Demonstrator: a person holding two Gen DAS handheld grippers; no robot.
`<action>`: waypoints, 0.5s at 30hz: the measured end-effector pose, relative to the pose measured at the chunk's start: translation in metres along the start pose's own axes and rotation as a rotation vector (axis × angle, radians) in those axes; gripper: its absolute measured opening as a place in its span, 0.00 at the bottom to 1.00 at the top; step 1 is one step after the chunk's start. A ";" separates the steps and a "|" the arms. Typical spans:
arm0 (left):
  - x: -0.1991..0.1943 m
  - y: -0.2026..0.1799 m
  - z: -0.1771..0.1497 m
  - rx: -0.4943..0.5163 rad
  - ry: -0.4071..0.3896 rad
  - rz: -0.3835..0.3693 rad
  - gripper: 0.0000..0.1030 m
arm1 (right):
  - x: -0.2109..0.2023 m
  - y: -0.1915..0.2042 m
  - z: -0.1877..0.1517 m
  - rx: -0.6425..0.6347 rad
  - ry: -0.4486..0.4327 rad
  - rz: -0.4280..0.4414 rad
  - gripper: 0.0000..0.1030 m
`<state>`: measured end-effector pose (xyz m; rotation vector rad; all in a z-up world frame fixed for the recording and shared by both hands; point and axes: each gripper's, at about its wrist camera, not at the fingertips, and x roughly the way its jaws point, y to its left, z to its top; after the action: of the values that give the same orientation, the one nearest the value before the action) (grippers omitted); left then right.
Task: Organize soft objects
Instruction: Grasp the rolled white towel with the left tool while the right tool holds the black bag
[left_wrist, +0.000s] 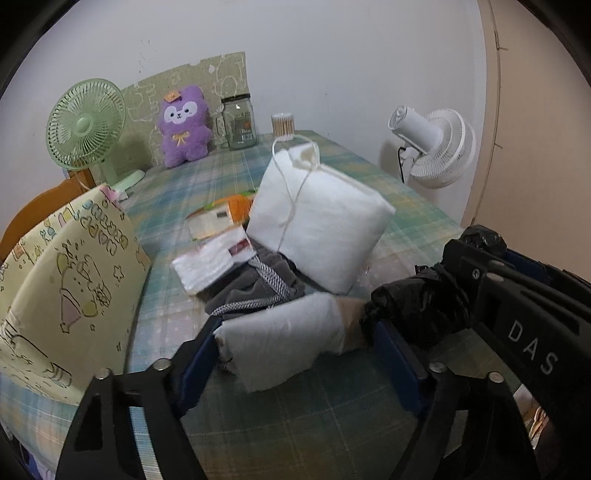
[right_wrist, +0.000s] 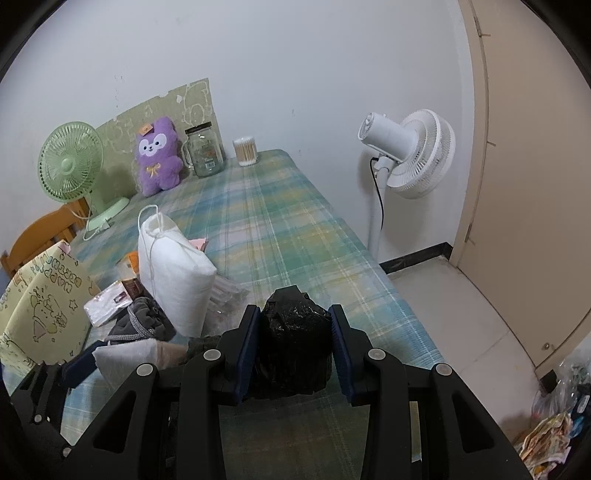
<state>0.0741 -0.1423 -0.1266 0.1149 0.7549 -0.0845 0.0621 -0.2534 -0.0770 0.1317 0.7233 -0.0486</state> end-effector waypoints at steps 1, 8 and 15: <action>0.000 0.000 -0.001 -0.002 -0.002 0.005 0.72 | 0.001 0.000 -0.001 -0.002 0.003 0.001 0.39; -0.006 0.008 -0.001 -0.019 -0.024 0.006 0.53 | 0.006 0.007 -0.001 -0.017 0.018 -0.001 0.39; -0.011 0.013 0.002 -0.034 -0.025 -0.028 0.30 | 0.000 0.018 -0.001 -0.035 0.016 0.001 0.39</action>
<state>0.0692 -0.1298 -0.1164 0.0705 0.7327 -0.0993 0.0632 -0.2356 -0.0756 0.0990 0.7396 -0.0343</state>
